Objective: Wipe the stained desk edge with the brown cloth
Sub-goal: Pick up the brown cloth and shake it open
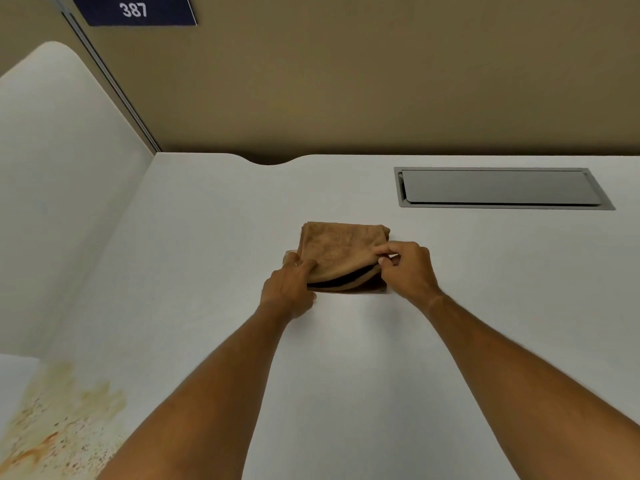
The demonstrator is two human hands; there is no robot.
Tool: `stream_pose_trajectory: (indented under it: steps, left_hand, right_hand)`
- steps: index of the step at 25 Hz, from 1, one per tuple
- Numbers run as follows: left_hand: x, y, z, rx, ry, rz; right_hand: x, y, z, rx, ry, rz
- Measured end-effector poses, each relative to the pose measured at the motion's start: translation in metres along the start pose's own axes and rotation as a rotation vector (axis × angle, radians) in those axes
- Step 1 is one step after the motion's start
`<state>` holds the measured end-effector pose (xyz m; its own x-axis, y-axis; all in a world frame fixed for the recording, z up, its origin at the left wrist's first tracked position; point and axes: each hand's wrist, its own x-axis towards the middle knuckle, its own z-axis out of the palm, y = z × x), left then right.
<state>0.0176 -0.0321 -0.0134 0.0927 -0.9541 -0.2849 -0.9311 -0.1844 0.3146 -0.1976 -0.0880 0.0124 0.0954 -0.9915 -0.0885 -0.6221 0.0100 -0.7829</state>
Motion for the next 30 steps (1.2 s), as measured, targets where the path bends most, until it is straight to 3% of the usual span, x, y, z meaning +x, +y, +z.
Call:
stream_pose_trajectory:
  steps: [5, 12, 16, 30]
  left_hand:
    - [0.012, 0.000, -0.003, 0.053, 0.048, -0.014]
    - [0.020, 0.027, 0.000, 0.092, 0.232, 0.039]
    - [0.019, 0.026, -0.016, -0.011, 0.289, 0.028]
    - [-0.008, -0.007, -0.161, -0.169, 0.467, 0.159]
  right_hand:
    - [0.016, -0.017, -0.011, 0.033, -0.048, -0.027]
    - [0.029, -0.029, -0.022, 0.036, 0.051, -0.161]
    - [0.034, -0.035, -0.033, 0.024, 0.087, -0.215]
    - [0.028, -0.100, -0.090, -0.021, 0.187, -0.384]
